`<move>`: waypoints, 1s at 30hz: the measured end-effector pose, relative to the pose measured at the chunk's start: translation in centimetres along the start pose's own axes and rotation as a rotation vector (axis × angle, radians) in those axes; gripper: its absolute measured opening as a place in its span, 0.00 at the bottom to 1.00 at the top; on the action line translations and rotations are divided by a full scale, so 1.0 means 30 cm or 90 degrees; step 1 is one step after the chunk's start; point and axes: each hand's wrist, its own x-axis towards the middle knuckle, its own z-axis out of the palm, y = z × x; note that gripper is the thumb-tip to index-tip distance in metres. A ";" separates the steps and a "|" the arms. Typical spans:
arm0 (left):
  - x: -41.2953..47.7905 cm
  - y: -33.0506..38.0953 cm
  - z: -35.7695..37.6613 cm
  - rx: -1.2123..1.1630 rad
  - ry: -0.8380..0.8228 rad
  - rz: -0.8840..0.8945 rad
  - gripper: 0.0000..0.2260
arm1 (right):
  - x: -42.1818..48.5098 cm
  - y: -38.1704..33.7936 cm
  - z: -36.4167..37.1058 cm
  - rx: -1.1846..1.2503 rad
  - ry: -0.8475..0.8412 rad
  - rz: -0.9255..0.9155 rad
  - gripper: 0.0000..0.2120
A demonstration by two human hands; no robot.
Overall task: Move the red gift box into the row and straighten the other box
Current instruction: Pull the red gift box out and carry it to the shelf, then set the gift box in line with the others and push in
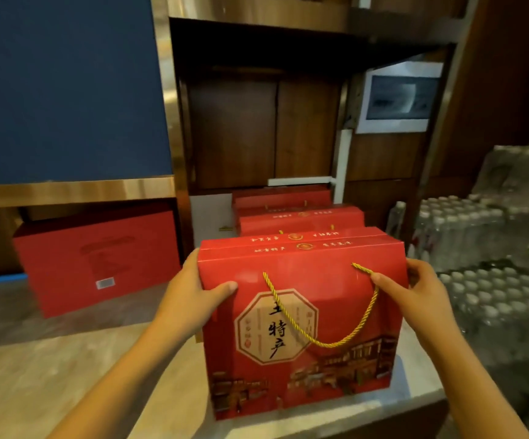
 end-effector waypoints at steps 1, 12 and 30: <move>0.026 0.005 0.034 -0.037 -0.012 -0.003 0.24 | 0.020 0.012 -0.010 0.001 0.010 -0.003 0.28; 0.217 0.007 0.225 -0.163 -0.018 -0.038 0.25 | 0.272 0.127 -0.013 -0.043 0.027 -0.036 0.30; 0.241 -0.071 0.299 -0.140 0.001 -0.051 0.28 | 0.382 0.285 0.047 -0.042 -0.018 -0.027 0.30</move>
